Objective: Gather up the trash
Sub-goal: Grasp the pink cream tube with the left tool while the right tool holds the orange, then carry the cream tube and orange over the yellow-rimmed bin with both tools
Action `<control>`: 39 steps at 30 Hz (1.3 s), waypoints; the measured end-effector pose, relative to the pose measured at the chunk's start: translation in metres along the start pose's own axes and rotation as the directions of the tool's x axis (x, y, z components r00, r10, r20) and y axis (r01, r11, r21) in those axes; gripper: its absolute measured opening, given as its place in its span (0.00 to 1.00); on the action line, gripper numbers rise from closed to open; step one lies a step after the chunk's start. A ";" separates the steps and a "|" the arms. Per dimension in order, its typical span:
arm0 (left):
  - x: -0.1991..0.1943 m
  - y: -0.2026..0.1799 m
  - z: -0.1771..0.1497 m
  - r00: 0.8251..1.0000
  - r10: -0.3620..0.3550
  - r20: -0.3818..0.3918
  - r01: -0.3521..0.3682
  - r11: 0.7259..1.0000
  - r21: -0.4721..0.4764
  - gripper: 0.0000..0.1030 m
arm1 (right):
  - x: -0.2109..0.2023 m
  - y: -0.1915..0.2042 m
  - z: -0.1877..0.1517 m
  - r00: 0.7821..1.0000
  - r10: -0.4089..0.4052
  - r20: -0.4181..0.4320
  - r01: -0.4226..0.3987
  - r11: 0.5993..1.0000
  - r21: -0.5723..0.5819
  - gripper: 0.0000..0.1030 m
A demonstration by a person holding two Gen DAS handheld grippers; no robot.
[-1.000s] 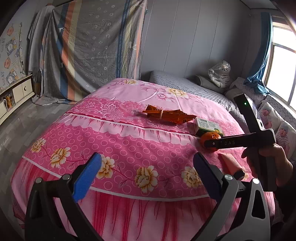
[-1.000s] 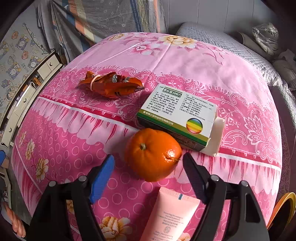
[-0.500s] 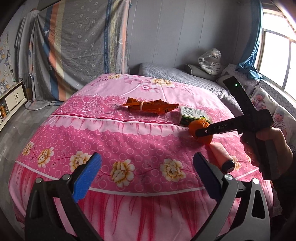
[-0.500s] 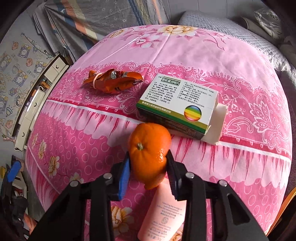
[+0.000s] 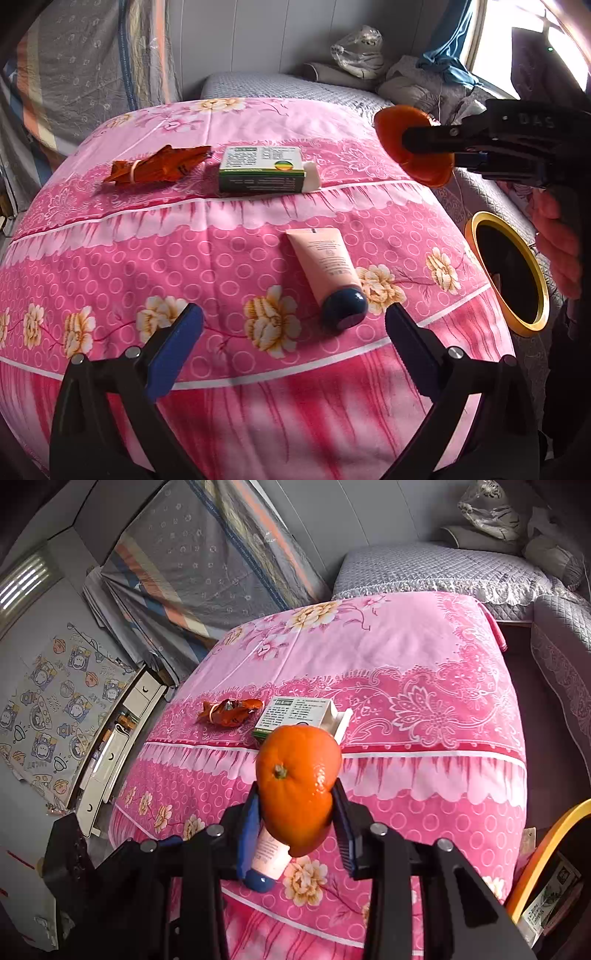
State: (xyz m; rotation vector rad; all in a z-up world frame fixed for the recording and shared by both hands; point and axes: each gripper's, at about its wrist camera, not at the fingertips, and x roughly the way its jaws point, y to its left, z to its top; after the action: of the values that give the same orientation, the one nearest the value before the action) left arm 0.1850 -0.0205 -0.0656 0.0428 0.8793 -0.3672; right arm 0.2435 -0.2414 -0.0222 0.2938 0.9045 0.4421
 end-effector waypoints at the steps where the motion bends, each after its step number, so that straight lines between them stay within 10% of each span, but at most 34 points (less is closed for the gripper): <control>1: 0.004 -0.005 0.001 1.000 0.001 -0.010 -0.001 1.000 0.009 0.91 | -0.006 -0.004 -0.002 1.000 0.005 0.009 -0.005 1.000 0.006 0.33; 15: 0.048 -0.017 0.018 0.994 0.065 -0.092 -0.065 0.998 -0.004 0.76 | -0.044 -0.041 -0.022 0.995 0.061 0.084 -0.065 0.997 0.048 0.33; 20: 0.059 -0.016 0.019 0.990 0.068 -0.125 -0.070 0.997 -0.016 0.34 | -0.048 -0.045 -0.025 0.994 0.062 0.092 -0.067 0.996 0.059 0.33; 39: -0.029 -0.026 0.048 0.992 0.063 0.109 -0.065 0.998 0.022 0.33 | -0.080 -0.056 -0.027 0.988 0.041 0.148 -0.057 0.993 0.104 0.33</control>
State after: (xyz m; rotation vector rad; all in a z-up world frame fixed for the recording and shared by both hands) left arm 0.1953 -0.0450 -0.0098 0.0739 0.7646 -0.3176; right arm 0.1920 -0.3274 -0.0066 0.4428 0.7810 0.4125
